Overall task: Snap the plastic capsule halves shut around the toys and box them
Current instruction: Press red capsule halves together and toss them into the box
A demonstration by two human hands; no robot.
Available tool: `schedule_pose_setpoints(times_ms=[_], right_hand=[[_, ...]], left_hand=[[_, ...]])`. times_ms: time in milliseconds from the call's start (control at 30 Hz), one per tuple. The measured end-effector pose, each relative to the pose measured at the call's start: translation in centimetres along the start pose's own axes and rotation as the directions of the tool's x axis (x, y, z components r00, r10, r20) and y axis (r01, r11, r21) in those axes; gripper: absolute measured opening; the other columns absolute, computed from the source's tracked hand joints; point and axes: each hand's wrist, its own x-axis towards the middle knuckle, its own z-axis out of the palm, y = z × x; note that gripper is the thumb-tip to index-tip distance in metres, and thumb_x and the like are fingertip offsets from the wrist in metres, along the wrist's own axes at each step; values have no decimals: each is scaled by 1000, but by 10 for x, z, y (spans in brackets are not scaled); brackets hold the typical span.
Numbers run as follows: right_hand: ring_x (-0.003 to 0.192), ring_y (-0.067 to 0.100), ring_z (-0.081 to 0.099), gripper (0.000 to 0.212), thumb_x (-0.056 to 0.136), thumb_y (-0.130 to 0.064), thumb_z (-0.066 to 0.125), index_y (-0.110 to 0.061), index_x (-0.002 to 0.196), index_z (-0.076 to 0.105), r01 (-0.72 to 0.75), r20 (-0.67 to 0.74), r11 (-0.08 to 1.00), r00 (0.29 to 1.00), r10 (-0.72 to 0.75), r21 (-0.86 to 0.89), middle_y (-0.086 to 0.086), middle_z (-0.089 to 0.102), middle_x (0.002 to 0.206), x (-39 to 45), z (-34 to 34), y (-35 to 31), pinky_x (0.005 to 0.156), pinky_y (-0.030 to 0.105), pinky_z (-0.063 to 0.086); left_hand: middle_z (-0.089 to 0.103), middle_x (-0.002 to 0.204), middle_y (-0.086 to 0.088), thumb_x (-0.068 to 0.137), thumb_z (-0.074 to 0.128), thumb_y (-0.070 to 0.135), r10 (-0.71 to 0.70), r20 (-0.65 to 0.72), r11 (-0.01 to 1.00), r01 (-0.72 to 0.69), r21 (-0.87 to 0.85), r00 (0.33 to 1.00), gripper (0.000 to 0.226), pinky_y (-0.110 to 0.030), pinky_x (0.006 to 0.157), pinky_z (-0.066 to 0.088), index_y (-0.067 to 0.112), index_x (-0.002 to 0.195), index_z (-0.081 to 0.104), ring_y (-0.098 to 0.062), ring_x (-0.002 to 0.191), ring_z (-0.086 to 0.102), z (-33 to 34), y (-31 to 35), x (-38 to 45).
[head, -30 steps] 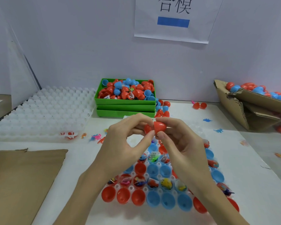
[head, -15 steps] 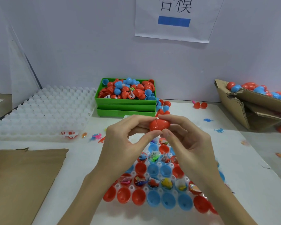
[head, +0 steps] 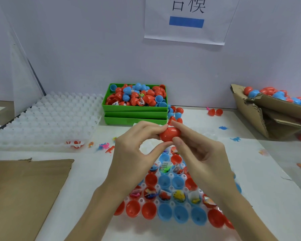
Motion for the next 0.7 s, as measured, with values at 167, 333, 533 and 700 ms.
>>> schedule_pose_setpoints(times_ms=[167,333,533,700], right_hand=[[102,8,74,35,88,-32,78,-33,122,68,-21,-40,999,999,19,-44,-17,76,108,-6,14,-5,89,21,58],[101,6,74,29,92,-17,76,-29,117,71,-41,-55,999,998,39,-27,-17,76,105,-6,13,-6,87,17,57],[107,7,73,34,95,-21,67,-39,123,64,1,-20,999,1000,-2,-39,-18,75,111,-6,10,-5,91,20,57],[117,25,70,36,104,-16,54,-15,140,60,-154,234,952,968,91,265,6,74,121,3,-5,-3,100,30,55]], left_hand=[[71,115,-5,84,88,9,126,-5,982,-124,146,992,40,-23,99,54,4,122,74,-14,108,68,7,-1,-7],[73,113,-12,86,85,11,216,-38,948,-200,248,976,40,-29,100,56,-1,122,74,-21,107,70,13,-3,-11],[71,113,-7,84,87,9,165,-27,974,-159,162,986,40,-22,101,53,3,121,75,-13,106,68,13,-2,-9],[53,141,5,94,70,24,-62,167,974,96,-203,984,40,-42,114,44,26,133,67,-25,142,46,0,-2,-2]])
